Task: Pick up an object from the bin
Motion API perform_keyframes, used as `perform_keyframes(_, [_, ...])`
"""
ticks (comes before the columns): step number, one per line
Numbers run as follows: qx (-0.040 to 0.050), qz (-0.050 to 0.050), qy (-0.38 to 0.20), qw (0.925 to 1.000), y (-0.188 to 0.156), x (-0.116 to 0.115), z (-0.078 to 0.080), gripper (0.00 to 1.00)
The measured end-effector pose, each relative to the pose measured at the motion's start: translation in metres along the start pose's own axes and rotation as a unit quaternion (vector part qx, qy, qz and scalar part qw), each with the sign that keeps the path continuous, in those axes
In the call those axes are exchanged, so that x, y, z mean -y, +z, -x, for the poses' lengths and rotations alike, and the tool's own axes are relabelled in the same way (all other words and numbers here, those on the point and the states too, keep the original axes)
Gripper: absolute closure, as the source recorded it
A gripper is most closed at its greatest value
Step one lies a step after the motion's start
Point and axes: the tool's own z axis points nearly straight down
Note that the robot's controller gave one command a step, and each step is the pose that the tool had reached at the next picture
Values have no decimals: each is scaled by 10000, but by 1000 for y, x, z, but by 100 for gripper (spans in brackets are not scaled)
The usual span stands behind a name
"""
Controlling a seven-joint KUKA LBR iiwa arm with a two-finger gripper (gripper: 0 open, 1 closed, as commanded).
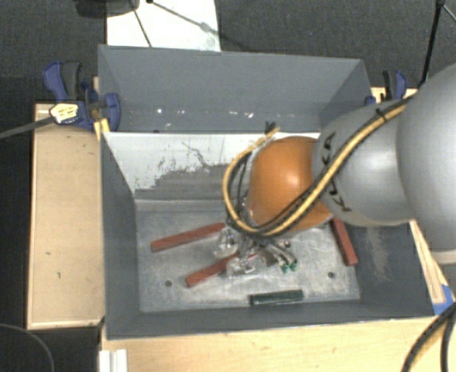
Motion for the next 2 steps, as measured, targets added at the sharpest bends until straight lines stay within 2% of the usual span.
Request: perform_keyframes(2, [-49, 4, 4, 10000, -24, 0, -2, 100])
